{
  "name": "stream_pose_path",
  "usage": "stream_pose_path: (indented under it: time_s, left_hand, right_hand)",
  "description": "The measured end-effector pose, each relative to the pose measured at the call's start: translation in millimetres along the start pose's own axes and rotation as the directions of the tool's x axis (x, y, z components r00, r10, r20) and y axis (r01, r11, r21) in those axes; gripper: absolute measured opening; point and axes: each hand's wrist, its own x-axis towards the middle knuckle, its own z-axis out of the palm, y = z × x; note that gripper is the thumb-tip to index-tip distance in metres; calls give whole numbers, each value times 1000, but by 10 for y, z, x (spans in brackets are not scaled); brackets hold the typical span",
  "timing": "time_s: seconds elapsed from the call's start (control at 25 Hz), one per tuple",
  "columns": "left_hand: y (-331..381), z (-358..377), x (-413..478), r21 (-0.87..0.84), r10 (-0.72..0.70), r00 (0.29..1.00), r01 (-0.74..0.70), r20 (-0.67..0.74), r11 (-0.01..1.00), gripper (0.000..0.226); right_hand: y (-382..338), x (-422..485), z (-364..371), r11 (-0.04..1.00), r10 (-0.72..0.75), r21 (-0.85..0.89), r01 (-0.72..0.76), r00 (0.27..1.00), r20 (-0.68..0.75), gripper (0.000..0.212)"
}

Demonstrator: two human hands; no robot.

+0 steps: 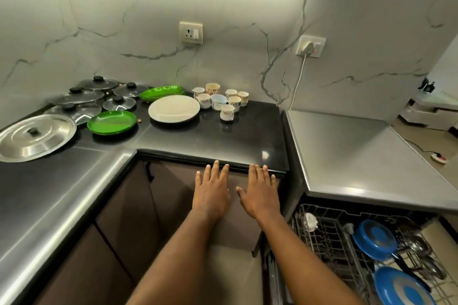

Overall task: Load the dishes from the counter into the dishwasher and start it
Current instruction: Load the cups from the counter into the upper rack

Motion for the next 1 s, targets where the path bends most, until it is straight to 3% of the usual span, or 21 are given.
stream_pose_path:
  time_s: [0.52, 1.0]
  left_hand:
    - [-676, -10, 1286, -31, -84, 996, 84, -5, 996, 67]
    - [-916, 164, 2781, -39, -119, 983, 126, 143, 991, 67]
  right_hand:
    - [-312, 1486, 302, 991, 23, 132, -25, 1000, 21, 77]
    - [-196, 3046, 734, 942, 131, 289, -168, 981, 143, 79]
